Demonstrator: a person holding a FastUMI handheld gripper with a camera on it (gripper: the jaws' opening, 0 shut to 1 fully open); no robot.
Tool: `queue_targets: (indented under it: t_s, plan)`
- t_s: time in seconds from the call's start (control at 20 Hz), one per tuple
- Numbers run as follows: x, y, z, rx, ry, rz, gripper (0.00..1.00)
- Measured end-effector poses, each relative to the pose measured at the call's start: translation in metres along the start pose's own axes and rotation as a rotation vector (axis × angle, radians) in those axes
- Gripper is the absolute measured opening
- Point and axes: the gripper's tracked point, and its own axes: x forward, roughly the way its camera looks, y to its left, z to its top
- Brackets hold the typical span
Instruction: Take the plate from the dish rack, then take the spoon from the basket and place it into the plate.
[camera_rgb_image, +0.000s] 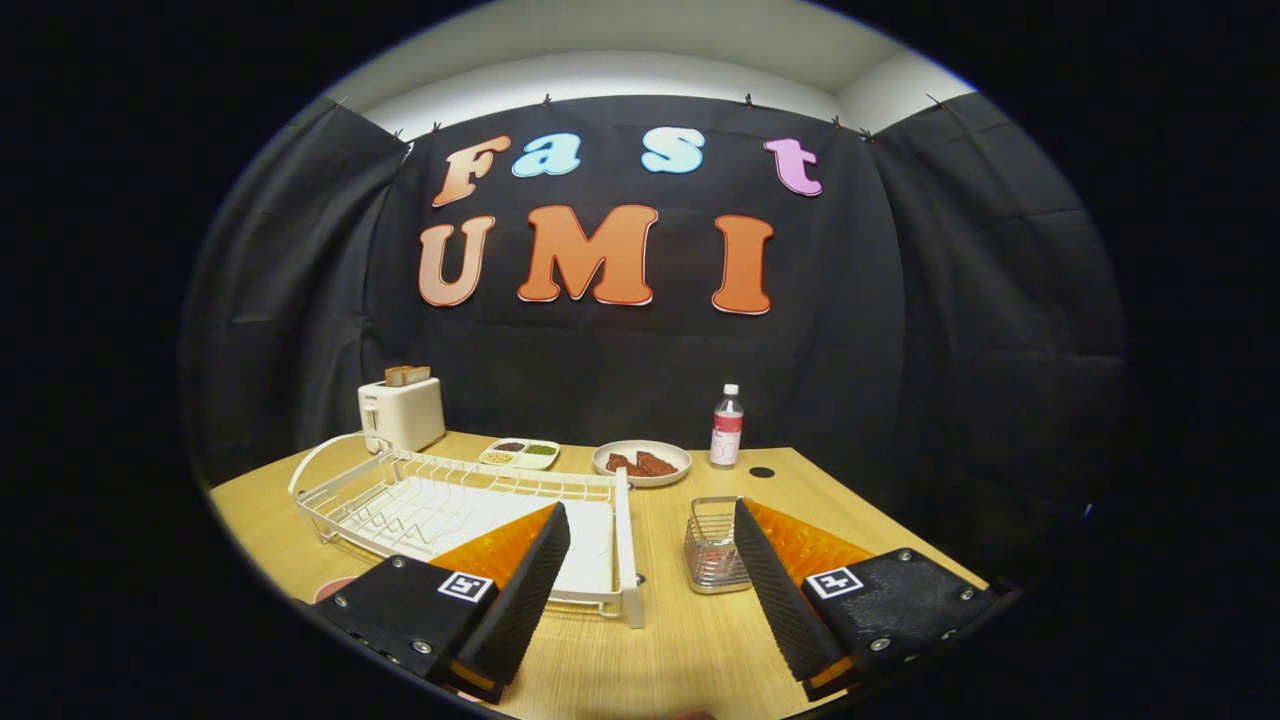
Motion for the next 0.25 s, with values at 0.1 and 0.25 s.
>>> queue_targets:
  t_s: [0.1,0.25]
  plan:
    - [0.0,-0.0061,0.0053,0.003,-0.007,-0.011,0.98]
    - [-0.0043,-0.0106,0.0048,0.018,-0.008,-0.013,0.98]
